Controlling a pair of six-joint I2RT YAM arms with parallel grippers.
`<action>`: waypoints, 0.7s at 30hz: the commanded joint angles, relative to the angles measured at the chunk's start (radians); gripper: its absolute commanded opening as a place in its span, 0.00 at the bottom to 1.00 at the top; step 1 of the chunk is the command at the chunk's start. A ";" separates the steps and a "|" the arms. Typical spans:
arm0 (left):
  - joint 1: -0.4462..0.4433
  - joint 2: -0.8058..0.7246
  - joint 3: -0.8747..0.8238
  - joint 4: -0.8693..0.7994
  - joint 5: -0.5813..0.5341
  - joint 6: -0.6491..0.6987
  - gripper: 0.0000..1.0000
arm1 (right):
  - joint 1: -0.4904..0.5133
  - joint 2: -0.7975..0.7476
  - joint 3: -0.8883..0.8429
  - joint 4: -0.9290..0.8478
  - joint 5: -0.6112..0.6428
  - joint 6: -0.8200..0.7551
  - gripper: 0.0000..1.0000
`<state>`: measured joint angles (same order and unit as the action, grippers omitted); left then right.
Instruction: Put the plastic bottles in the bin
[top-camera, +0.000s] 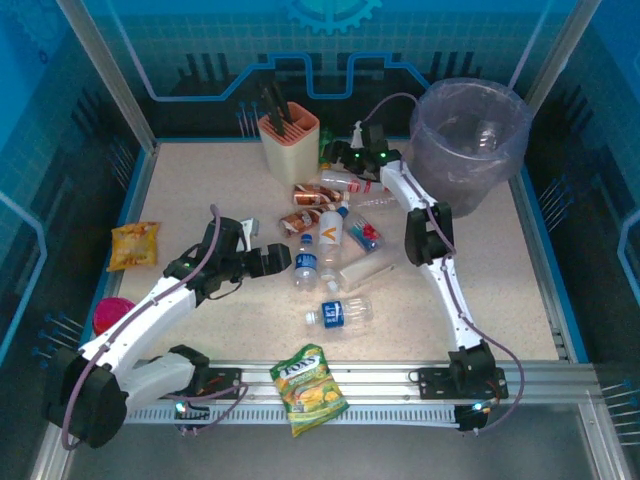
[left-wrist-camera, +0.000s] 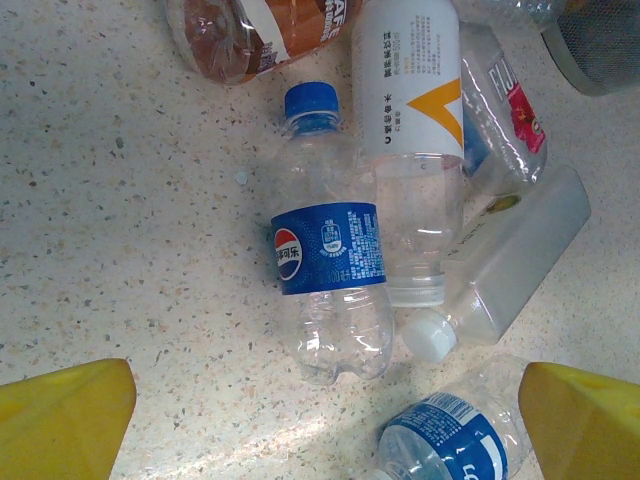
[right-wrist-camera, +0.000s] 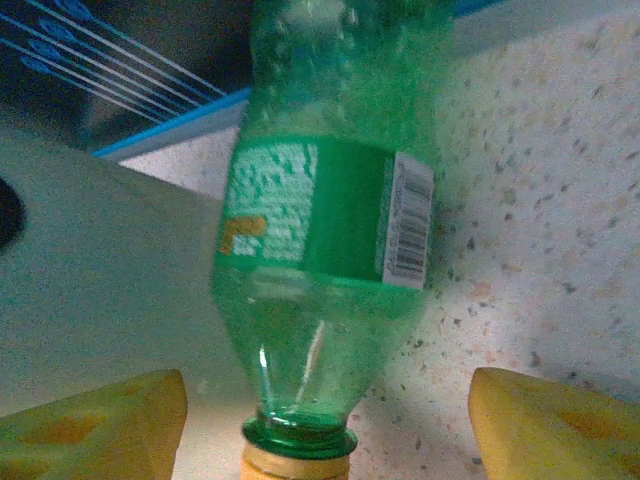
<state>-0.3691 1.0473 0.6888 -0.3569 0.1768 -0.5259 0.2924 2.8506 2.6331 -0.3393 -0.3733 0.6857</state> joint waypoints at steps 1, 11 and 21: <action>0.009 -0.014 -0.008 0.014 0.011 -0.015 0.99 | 0.014 0.062 0.040 0.027 -0.024 0.029 0.77; 0.018 -0.011 -0.011 0.020 0.012 -0.011 0.99 | 0.037 0.156 0.109 -0.003 0.000 0.067 0.75; 0.025 -0.011 -0.002 0.022 0.018 -0.013 0.99 | 0.054 0.068 0.005 -0.143 0.113 0.033 0.46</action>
<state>-0.3534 1.0470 0.6888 -0.3538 0.1772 -0.5259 0.3180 2.9223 2.7205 -0.3412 -0.3004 0.7105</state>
